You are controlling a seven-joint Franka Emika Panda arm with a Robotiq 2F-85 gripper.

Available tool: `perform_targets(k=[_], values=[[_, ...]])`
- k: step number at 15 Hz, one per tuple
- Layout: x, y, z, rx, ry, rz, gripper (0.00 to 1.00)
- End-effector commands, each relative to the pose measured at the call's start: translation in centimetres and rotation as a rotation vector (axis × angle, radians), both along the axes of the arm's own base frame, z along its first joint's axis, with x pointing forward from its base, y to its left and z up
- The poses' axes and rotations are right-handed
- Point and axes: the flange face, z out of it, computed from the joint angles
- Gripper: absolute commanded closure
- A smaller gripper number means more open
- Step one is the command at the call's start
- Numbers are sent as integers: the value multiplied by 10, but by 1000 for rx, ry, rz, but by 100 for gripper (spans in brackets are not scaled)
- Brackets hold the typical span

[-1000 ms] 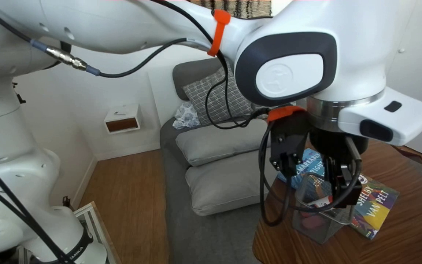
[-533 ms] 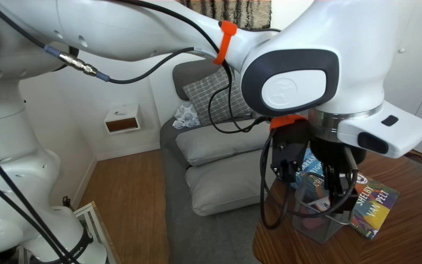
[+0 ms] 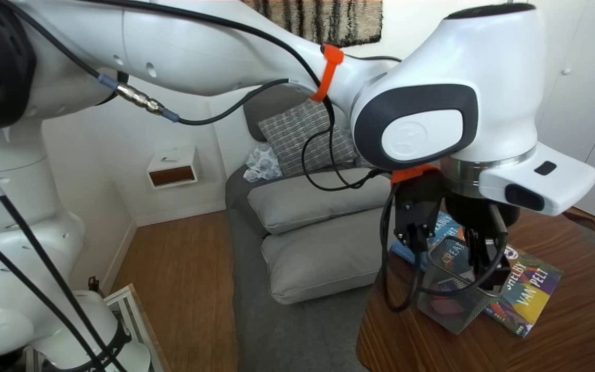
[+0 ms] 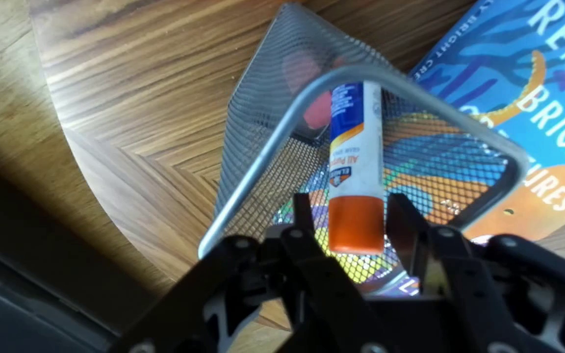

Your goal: Put the glue stick on top of the light grey pillow

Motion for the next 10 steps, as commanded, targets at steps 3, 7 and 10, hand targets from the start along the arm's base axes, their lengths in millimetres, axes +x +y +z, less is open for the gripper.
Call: perform_targets(k=[3, 7, 10], values=[[10, 5, -10, -23, 18, 9, 88], [10, 5, -9, -18, 26, 30, 93], [-6, 18, 12, 29, 16, 72, 93]])
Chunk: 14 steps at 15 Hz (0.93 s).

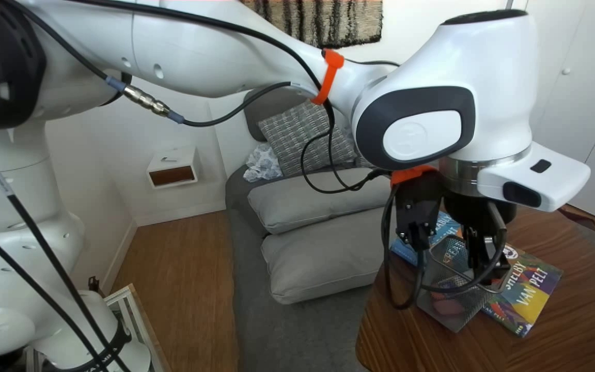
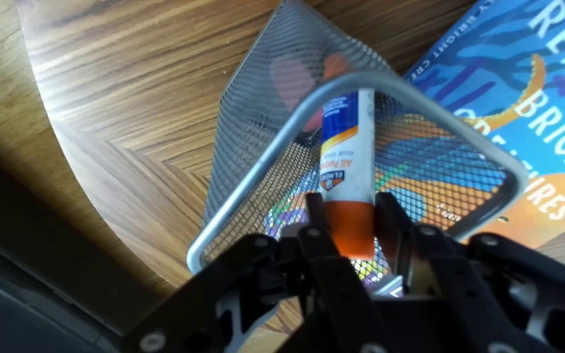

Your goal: Put the glue stick on top of the light grey pillow

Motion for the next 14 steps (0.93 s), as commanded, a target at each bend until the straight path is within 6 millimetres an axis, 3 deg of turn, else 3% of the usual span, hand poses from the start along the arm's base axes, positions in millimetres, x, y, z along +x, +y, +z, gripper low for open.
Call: perform_targets(k=[1, 8, 14], values=[[-20, 16, 22, 63, 11, 62, 93], [-66, 36, 61, 192, 56, 105, 93], [-69, 31, 84, 113, -24, 24, 93]])
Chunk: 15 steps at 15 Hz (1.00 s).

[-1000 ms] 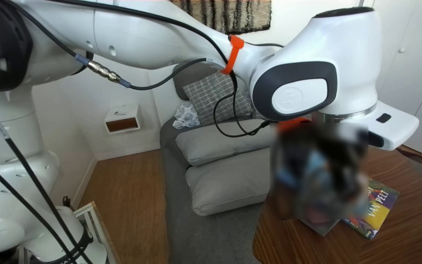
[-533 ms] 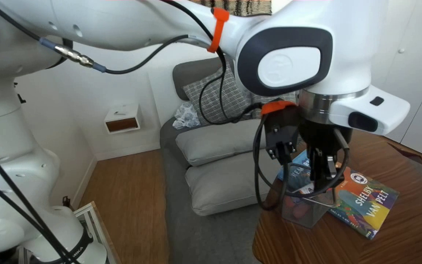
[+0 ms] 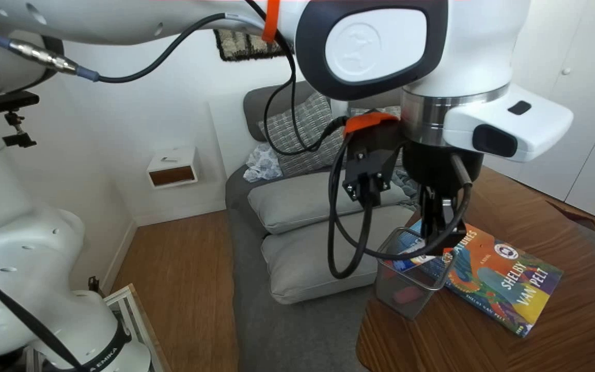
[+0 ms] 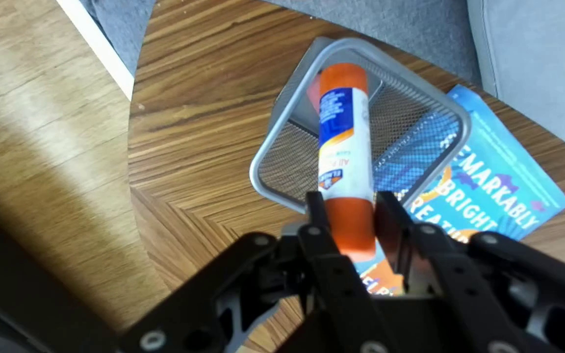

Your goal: Put the glue stick on top of the light grey pillow

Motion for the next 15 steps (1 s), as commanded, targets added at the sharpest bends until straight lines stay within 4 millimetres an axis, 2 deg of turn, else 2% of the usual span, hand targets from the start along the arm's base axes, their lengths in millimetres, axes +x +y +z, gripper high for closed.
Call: perform_targets(k=[1, 4, 6, 9, 12, 13, 14, 15], values=[[-3, 1, 14, -51, -76, -57, 93], [2, 3, 40, -142, -175, -83, 93], [3, 12, 58, -161, -223, -65, 93], [5, 40, 87, -126, -278, 0, 93], [19, 80, 97, 10, -328, 94, 93], [22, 56, 93, -63, -295, 38, 93], [24, 63, 96, -54, -299, 52, 70], [25, 64, 97, -55, -298, 53, 70]])
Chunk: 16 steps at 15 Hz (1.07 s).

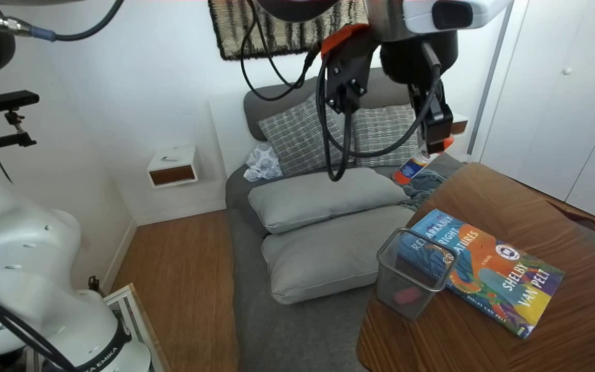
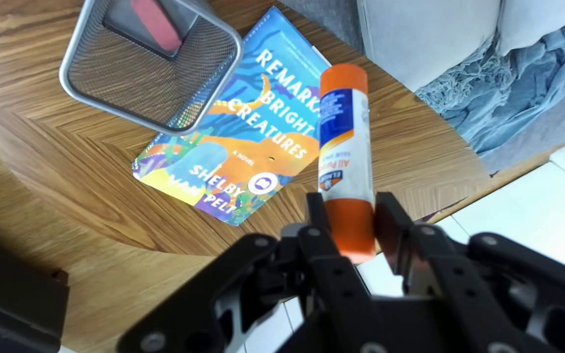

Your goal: Put the glue stick on top of the light grey pillow

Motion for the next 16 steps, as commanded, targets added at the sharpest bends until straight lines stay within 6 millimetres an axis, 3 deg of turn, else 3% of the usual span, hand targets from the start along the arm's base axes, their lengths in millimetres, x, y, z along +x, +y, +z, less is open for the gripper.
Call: perform_targets(k=[1, 3, 4, 6, 8, 9, 12, 13, 14, 15, 16], values=[[0, -3, -1, 1, 4, -3, 70], [-2, -9, -5, 4, 10, -13, 70], [-2, -9, -5, 4, 11, -14, 93], [24, 21, -3, 31, -18, 60, 93], [55, 63, -13, 29, 24, 171, 93], [76, 74, -25, 28, 55, 231, 93], [117, 132, -64, -8, 157, 377, 93], [121, 166, -73, -27, 189, 419, 93], [130, 177, -85, -22, 223, 464, 93], [122, 156, -76, -3, 172, 393, 70], [130, 172, -86, -6, 196, 426, 70]])
